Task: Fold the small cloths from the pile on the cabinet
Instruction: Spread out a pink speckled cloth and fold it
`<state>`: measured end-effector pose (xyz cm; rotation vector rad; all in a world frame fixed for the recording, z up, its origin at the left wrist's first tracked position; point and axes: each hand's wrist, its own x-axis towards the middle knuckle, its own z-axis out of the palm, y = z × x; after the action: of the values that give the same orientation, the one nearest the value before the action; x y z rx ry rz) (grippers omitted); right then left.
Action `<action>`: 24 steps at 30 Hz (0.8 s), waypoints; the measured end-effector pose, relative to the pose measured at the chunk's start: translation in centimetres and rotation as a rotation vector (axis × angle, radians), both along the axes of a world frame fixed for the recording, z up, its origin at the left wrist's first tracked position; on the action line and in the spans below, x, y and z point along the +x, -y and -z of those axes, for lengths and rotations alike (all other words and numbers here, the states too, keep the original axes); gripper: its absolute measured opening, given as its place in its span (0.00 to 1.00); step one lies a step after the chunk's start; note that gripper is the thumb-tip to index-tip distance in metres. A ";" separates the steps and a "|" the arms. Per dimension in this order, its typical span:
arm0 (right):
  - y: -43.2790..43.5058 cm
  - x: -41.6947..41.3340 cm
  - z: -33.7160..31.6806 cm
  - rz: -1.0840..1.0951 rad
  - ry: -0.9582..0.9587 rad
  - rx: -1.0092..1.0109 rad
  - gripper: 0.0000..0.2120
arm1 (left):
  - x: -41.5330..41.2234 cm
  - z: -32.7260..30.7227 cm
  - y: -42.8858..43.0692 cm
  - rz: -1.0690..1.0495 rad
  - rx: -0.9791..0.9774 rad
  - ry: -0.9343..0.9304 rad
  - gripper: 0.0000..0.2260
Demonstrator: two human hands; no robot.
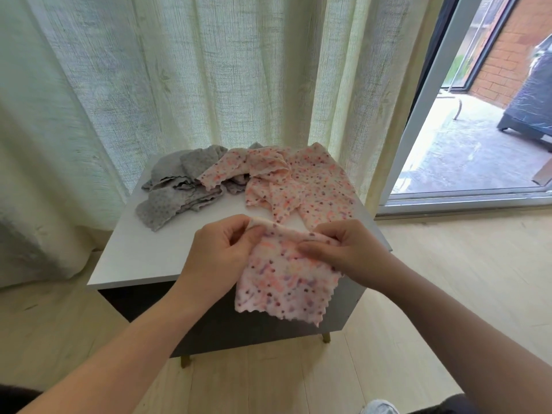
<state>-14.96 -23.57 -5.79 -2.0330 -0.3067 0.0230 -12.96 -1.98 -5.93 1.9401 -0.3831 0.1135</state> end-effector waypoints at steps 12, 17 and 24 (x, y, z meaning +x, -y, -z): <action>-2.0 -0.9 0.4 -0.035 0.164 -0.298 0.19 | -1.0 0.5 1.2 0.091 0.208 0.230 0.13; -2.3 -0.8 -0.2 0.026 0.161 -0.275 0.18 | -0.5 0.2 1.6 -0.092 0.222 0.287 0.15; -0.5 2.9 -2.9 0.090 0.019 0.078 0.14 | 3.6 -2.2 2.2 -0.164 -0.071 0.001 0.12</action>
<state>-12.01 -23.08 -2.85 -1.9681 -0.2247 -0.0637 -9.39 -4.17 -3.78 1.8993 -0.2167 0.2316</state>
